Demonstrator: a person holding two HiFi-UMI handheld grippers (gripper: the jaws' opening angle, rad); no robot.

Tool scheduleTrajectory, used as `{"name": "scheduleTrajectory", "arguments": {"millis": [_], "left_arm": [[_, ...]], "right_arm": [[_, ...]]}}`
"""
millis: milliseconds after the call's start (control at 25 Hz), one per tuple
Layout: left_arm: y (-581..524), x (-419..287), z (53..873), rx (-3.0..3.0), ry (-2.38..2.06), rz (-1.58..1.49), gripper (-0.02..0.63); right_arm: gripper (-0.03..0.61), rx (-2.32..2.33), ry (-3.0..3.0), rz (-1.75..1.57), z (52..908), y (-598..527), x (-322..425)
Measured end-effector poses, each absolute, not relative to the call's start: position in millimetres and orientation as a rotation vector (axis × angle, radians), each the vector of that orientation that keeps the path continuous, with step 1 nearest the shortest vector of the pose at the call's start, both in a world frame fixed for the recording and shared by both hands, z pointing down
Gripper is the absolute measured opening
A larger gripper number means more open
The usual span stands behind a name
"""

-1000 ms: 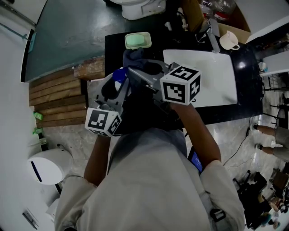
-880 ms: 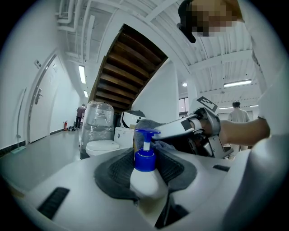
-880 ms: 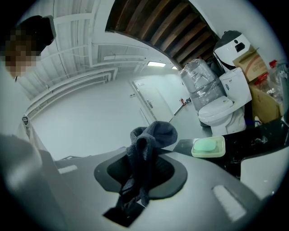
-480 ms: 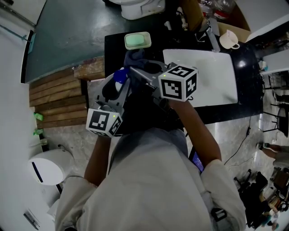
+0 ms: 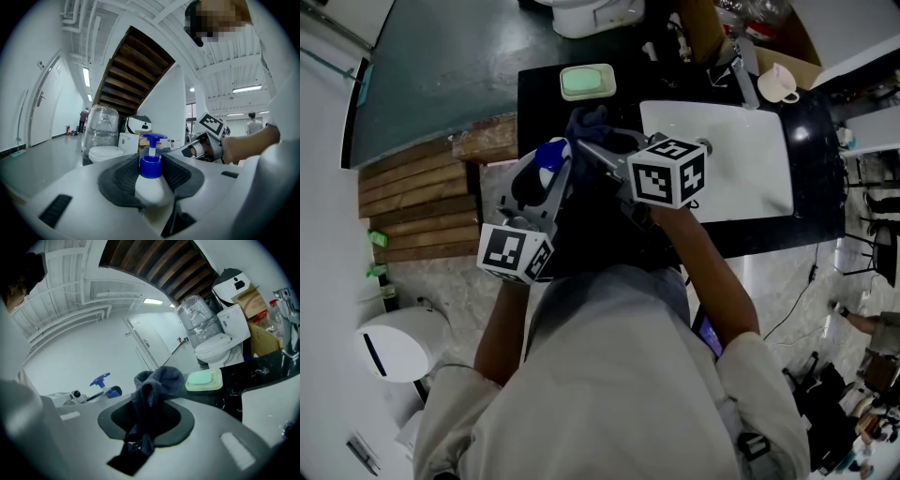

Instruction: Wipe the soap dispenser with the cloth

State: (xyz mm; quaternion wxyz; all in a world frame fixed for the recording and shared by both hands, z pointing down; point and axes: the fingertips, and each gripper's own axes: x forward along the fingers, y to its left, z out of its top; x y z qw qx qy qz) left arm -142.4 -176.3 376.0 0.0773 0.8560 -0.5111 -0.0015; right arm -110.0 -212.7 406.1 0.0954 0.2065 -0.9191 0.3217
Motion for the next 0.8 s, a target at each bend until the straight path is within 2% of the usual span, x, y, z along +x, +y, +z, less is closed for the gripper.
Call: {"name": "scheduleTrajectory", "arguments": {"millis": [800], "left_arm": [[-178.5,-145.6,375.6,2.556,-1.509,-0.033,0.144]], "right_arm": [[0.075,0.612,-2.618,0.965,445.4,-209.9,-112.3]]}}
